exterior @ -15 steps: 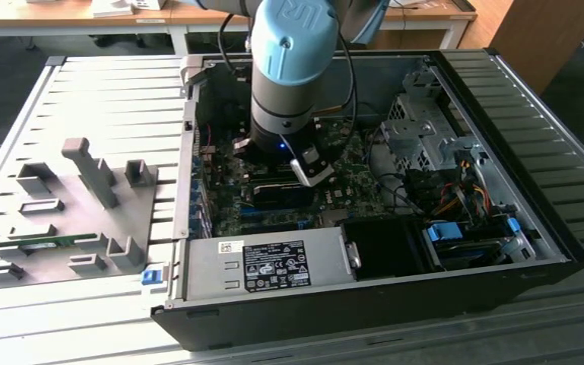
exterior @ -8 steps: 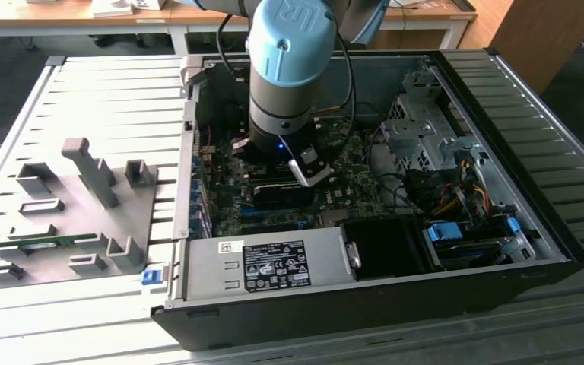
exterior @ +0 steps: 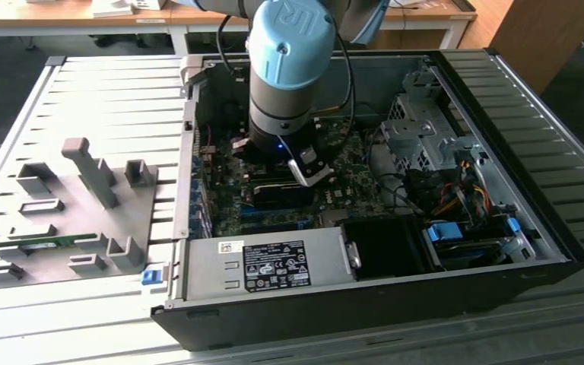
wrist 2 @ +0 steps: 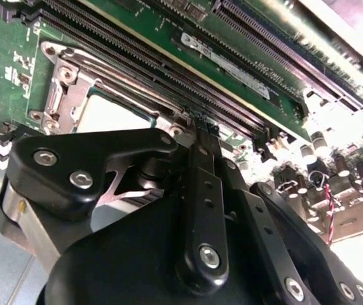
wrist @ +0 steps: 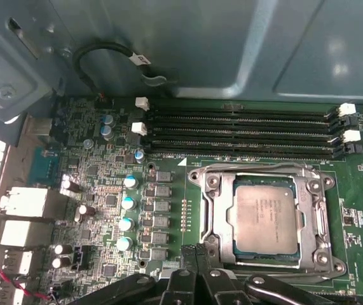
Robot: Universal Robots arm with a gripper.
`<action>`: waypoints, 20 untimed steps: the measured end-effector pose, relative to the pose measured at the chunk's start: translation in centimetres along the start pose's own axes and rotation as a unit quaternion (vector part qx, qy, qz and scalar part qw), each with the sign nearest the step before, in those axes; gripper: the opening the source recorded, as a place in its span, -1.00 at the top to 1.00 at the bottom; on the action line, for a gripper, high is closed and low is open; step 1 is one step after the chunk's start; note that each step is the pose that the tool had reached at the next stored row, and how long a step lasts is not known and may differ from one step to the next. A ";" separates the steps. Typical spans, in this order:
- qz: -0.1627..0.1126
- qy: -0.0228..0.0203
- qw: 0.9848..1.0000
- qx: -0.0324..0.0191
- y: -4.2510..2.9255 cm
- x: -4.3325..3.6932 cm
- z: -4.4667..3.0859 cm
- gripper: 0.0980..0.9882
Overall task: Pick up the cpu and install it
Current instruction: 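Install the second cpu locking lever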
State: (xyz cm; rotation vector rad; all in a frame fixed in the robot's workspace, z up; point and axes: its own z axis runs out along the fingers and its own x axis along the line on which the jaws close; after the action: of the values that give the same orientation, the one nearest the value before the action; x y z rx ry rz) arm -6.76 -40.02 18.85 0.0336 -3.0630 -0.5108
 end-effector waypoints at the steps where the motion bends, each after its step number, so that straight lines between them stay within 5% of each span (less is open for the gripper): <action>1: 0.000 0.000 1.000 -0.001 0.01 0.00 0.01 0.98; 5: 0.000 0.000 1.000 -0.001 0.05 0.00 -0.10 0.98; 12: 0.000 0.000 1.000 -0.001 0.62 0.06 -1.75 0.98; 20: 0.000 0.000 1.000 -0.001 0.92 0.09 -2.61 0.98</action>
State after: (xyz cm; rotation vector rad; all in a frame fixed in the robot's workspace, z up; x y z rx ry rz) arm -6.76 -40.00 21.62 0.0338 -3.0628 -0.5140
